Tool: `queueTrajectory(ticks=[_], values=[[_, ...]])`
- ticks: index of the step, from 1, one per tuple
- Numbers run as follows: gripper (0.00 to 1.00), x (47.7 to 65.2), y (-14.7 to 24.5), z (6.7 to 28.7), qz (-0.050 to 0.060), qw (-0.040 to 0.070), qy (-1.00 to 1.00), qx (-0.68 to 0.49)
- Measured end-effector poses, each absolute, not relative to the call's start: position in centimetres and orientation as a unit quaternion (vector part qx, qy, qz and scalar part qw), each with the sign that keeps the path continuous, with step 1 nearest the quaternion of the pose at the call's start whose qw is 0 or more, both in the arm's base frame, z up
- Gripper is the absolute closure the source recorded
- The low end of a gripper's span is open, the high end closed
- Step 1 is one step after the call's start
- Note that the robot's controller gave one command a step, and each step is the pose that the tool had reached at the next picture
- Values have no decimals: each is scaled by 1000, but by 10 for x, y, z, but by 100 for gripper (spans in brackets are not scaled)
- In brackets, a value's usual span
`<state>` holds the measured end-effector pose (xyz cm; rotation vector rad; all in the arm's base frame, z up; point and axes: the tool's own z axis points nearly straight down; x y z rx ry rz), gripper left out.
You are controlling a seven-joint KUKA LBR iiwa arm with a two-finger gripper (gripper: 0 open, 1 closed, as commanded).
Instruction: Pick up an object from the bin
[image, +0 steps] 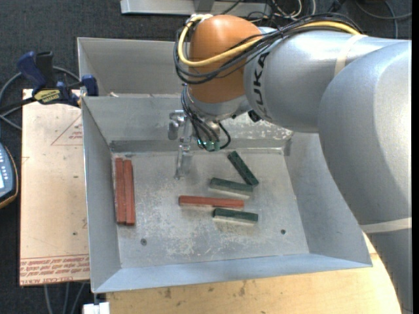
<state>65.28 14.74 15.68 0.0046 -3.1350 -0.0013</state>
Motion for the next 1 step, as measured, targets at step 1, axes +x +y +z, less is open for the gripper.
queueTrajectory(ticks=[1], values=[[0,610,82,82,1,5,-1000,-11]])
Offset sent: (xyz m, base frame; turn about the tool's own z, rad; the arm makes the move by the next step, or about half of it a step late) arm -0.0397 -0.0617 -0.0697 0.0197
